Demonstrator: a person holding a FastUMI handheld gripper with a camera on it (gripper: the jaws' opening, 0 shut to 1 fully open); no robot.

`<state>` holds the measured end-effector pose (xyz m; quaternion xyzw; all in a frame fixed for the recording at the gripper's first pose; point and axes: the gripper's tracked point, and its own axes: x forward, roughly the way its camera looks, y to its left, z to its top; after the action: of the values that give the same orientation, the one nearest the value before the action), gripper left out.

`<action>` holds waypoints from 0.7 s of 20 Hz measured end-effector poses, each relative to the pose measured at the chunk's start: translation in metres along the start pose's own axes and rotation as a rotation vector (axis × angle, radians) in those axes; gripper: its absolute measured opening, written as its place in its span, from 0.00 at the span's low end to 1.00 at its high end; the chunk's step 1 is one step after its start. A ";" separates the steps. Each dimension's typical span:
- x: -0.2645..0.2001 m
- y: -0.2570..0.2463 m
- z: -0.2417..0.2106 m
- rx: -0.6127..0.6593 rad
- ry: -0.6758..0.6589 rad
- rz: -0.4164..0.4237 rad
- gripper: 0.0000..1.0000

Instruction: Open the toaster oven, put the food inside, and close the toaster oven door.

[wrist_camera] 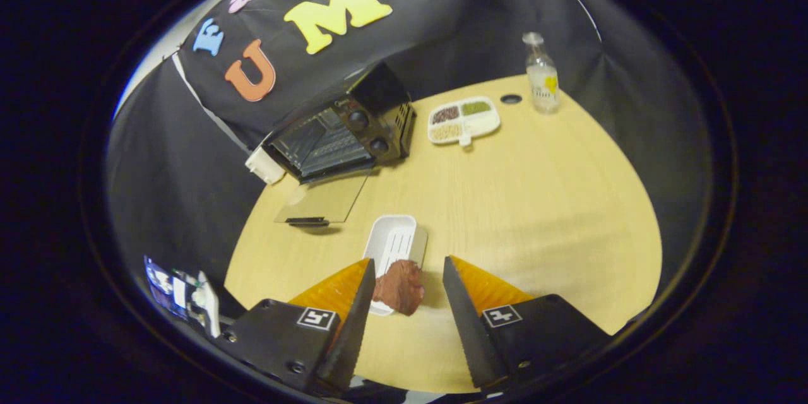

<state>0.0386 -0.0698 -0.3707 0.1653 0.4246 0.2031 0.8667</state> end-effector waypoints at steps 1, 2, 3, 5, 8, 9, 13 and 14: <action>0.004 -0.002 -0.006 0.024 0.036 0.030 0.67; 0.008 -0.003 -0.012 0.045 0.068 0.059 0.63; 0.011 -0.005 -0.017 0.060 0.100 0.075 0.61; 0.015 -0.002 -0.019 0.121 0.122 0.119 0.41; 0.016 0.005 -0.019 0.185 0.160 0.165 0.19; 0.016 0.006 -0.015 0.175 0.143 0.150 0.16; -0.002 0.014 0.017 0.094 0.052 0.056 0.12; -0.006 0.022 0.028 0.089 0.023 0.048 0.12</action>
<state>0.0531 -0.0568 -0.3397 0.2115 0.4391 0.2064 0.8485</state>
